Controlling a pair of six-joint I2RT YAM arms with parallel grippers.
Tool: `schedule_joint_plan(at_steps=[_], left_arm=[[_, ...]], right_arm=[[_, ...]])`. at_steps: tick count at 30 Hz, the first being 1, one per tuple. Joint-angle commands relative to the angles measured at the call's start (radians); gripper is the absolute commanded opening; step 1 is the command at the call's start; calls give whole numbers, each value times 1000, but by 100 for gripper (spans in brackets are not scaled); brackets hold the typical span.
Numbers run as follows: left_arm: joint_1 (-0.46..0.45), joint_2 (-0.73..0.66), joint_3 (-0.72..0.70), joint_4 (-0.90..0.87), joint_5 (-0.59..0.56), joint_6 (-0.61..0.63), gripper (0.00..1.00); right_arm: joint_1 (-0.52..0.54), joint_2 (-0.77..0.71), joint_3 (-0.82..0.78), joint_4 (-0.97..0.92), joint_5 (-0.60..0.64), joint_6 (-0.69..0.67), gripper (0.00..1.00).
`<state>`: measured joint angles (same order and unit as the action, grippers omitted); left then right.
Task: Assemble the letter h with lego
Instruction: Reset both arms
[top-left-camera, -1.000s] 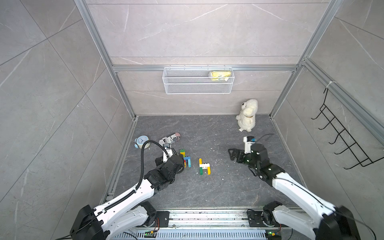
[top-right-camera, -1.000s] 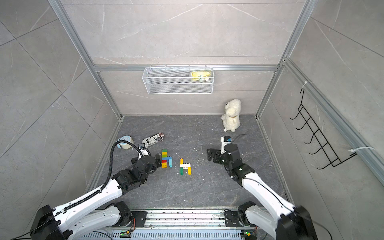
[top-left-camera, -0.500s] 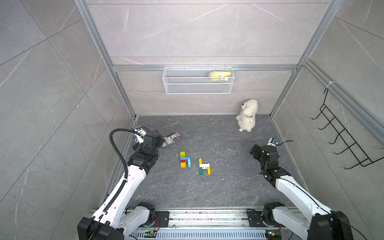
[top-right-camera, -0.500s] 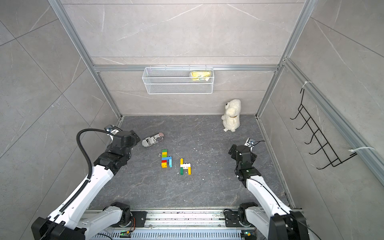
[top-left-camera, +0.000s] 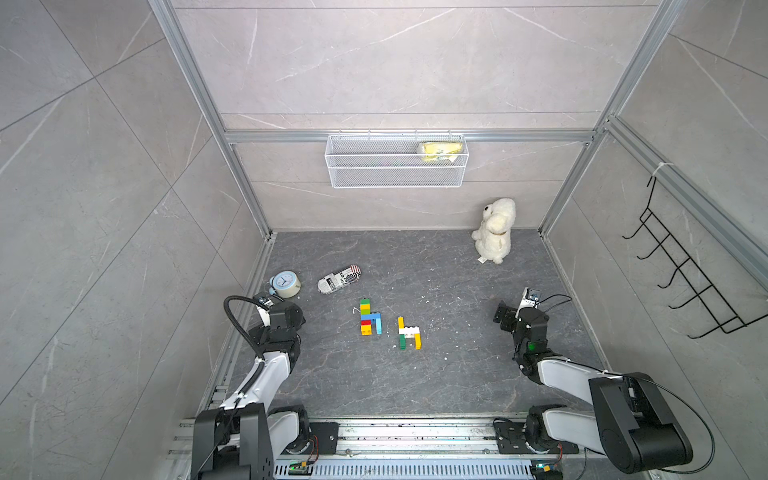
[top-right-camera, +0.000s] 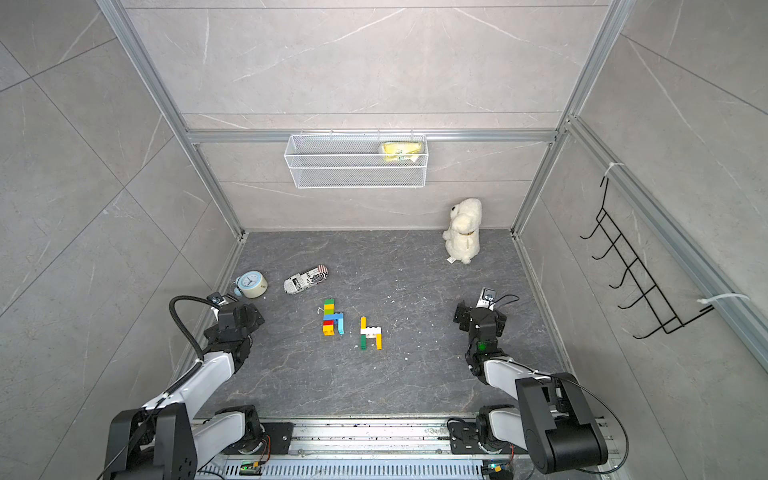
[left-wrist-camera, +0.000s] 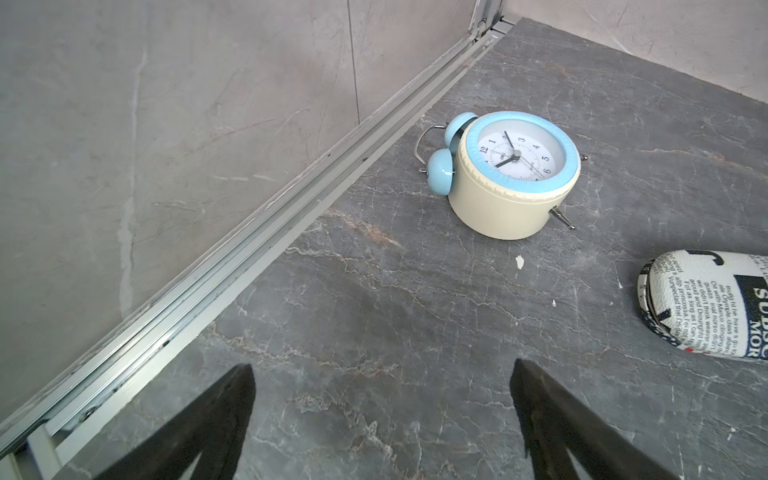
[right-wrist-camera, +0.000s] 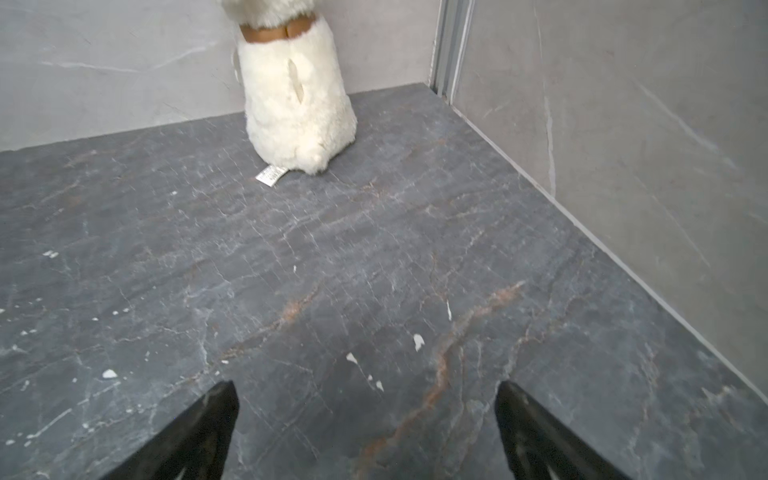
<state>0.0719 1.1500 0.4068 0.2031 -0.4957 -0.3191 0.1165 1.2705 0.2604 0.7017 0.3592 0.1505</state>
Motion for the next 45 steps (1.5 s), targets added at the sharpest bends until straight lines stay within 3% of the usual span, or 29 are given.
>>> schedule_joint_plan(at_steps=[1, 4, 7, 11, 15, 18, 19, 21, 22, 24, 27, 45], left_arm=[[-6, 70, -38, 263, 58, 109, 99], [-20, 99, -108, 493, 179, 173, 99], [-61, 153, -151, 654, 195, 246, 99], [-97, 220, -142, 703, 258, 322, 99], [-98, 357, -116, 792, 240, 331, 100], [-53, 354, -50, 653, 299, 290, 100], [-40, 357, -52, 663, 313, 284, 100], [-38, 353, -51, 654, 318, 282, 100], [-37, 355, -53, 662, 318, 284, 100], [-38, 349, -57, 662, 309, 284, 100], [-40, 350, -59, 664, 303, 283, 100], [-32, 355, -46, 645, 341, 285, 100]], right_arm=[[47, 42, 1, 173, 29, -106, 100], [90, 202, -69, 524, 99, -162, 100], [118, 198, -83, 535, 85, -185, 100], [148, 255, -118, 681, 94, -229, 100], [134, 225, -12, 422, 39, -213, 100], [73, 246, 68, 236, -25, -141, 100], [56, 295, 61, 349, -48, -160, 99], [45, 251, 80, 212, -70, -129, 100], [43, 278, 68, 296, -67, -145, 100], [44, 258, 75, 244, -69, -136, 100], [73, 279, 31, 376, -30, -175, 100], [78, 277, 40, 356, -25, -174, 100]])
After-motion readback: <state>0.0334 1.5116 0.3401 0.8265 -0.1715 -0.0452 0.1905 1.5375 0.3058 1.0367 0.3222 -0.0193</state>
